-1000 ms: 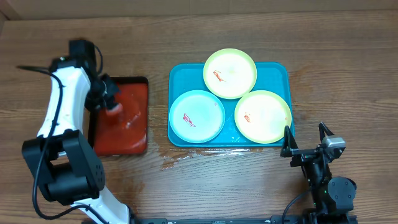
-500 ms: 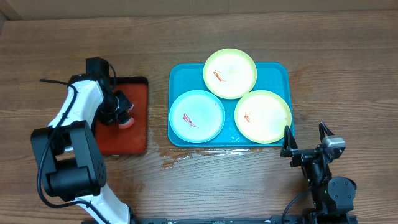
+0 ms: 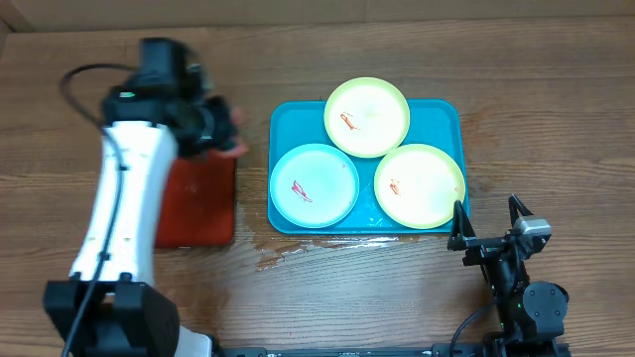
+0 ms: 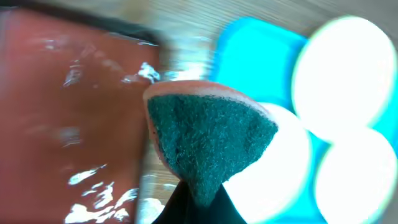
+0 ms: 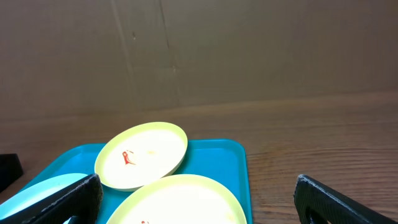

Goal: Clean dirty plates on tray and stack at the side
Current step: 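Carry the sponge with the left gripper onto the white plate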

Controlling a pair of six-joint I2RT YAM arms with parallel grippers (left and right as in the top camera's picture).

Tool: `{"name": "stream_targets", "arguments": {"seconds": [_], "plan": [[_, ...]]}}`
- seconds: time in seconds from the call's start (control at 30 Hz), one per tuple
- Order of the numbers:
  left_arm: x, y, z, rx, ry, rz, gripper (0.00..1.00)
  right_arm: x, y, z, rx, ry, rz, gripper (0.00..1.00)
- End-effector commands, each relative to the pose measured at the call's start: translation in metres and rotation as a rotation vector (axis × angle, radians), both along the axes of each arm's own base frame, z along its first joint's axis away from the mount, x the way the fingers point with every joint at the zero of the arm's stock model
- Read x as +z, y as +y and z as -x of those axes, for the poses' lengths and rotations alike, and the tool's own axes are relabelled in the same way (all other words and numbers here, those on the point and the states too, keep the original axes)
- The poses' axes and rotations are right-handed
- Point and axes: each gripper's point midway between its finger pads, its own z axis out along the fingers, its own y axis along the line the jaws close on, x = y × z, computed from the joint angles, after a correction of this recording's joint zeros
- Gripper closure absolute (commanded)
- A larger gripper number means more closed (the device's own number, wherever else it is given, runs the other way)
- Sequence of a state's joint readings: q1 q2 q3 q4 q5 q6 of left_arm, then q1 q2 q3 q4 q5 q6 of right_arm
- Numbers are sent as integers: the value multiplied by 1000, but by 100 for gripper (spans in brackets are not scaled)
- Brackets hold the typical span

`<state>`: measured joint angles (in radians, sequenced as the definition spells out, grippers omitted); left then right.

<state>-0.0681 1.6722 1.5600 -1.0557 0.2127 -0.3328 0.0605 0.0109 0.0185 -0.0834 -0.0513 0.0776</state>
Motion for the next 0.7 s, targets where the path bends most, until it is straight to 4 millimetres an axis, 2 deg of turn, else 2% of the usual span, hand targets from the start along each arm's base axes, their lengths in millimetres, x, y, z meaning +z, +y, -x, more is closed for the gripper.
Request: {"name": "stream_targets", "arguments": {"seconds": [0.0,0.13,0.27,0.4,0.47,0.67], "plan": [[-27,-60,6,-174,27,40,96,-3,-2,0,-8,-1,2,0],[-63,-115,-2,-287,-19,-8,96,-3,-2,0,-8,-1,2,0],[-106,-141,-5,-336,-15,-136,96,-3,-2,0,-8,-1,2,0],[-138,-153,6,-355,53,-182,96,-3,-2,0,-8,-1,2,0],[-151,-152,15,-362,102,-198,96,-3,-2,0,-8,-1,2,0],[-158,-144,24,-350,159,-214,96,-3,-2,0,-8,-1,2,0]]}}
